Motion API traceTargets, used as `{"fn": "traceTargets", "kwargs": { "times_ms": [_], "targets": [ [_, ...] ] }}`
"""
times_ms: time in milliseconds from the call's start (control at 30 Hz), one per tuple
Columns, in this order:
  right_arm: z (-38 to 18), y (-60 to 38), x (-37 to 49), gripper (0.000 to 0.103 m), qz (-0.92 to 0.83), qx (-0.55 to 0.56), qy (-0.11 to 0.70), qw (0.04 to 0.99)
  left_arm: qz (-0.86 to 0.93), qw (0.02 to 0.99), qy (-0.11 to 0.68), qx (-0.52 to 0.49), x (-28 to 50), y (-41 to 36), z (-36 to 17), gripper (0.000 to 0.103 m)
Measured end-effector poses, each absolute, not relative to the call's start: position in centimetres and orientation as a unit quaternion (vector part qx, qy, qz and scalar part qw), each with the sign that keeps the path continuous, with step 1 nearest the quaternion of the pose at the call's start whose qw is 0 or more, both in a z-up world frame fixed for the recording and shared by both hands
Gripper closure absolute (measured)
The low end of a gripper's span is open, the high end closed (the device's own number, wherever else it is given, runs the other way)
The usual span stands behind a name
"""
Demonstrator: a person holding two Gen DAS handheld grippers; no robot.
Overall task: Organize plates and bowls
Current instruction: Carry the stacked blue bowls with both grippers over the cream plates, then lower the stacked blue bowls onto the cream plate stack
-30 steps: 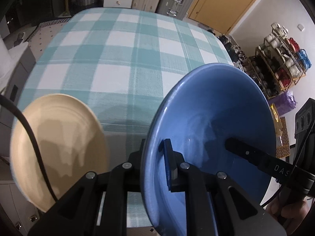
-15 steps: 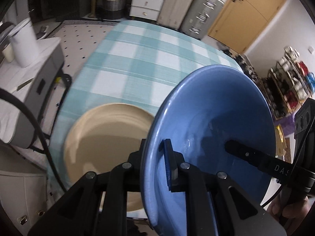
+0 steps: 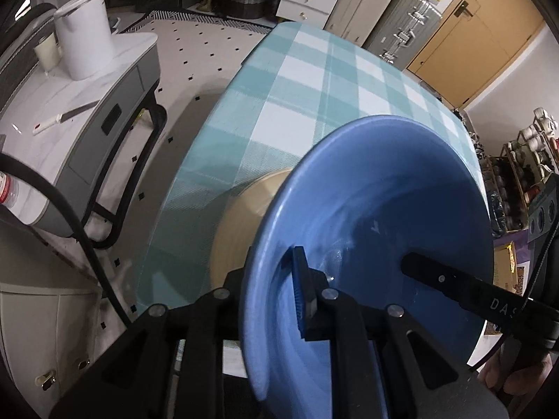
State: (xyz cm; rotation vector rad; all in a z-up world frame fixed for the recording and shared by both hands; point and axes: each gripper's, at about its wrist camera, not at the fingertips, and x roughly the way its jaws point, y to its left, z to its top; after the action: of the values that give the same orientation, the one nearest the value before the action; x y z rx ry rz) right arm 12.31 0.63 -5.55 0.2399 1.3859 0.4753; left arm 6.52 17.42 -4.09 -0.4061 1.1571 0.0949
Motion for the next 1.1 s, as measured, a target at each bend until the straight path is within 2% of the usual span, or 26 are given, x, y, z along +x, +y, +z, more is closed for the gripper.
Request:
{"fn": "traceTargets", "kwargs": {
  "times_ms": [700, 767, 833, 867, 900, 933, 1000, 1100],
  "targets": [
    [-7.6, 1.3, 13.4, 0.091, 0.199, 0.078, 0.633, 0.744, 0.052, 0.8, 0.566, -0.192, 7.5, 17.6, -6.3, 0.086],
    [-7.2, 1.2, 13.3, 0.091, 0.201, 0.074, 0.626, 0.75, 0.052, 0.801, 0.565, -0.189, 7.5, 17.5, -6.3, 0.08],
    [-6.7, 1.3, 13.1, 0.09, 0.205, 0.064, 0.616, 0.758, 0.055, 0.801, 0.568, -0.183, 7.6, 17.4, -6.2, 0.063],
    [-6.4, 1.3, 13.1, 0.089, 0.205, 0.06, 0.612, 0.761, 0.059, 0.803, 0.567, -0.175, 7.6, 17.4, -6.0, 0.059],
    [-6.2, 1.3, 12.9, 0.082, 0.208, 0.056, 0.607, 0.765, 0.064, 0.808, 0.562, -0.166, 7.6, 17.3, -5.8, 0.057],
    [-6.0, 1.4, 12.8, 0.072, 0.21, 0.052, 0.603, 0.768, 0.074, 0.811, 0.559, -0.158, 7.5, 17.4, -5.5, 0.057],
    [-5.5, 1.5, 12.5, 0.06, 0.21, 0.042, 0.59, 0.778, 0.079, 0.814, 0.554, -0.16, 7.2, 17.7, -5.2, 0.056],
    [-4.2, 1.3, 11.8, 0.056, 0.216, 0.026, 0.552, 0.805, 0.082, 0.812, 0.552, -0.169, 6.8, 18.3, -5.0, 0.056]
  ]
}}
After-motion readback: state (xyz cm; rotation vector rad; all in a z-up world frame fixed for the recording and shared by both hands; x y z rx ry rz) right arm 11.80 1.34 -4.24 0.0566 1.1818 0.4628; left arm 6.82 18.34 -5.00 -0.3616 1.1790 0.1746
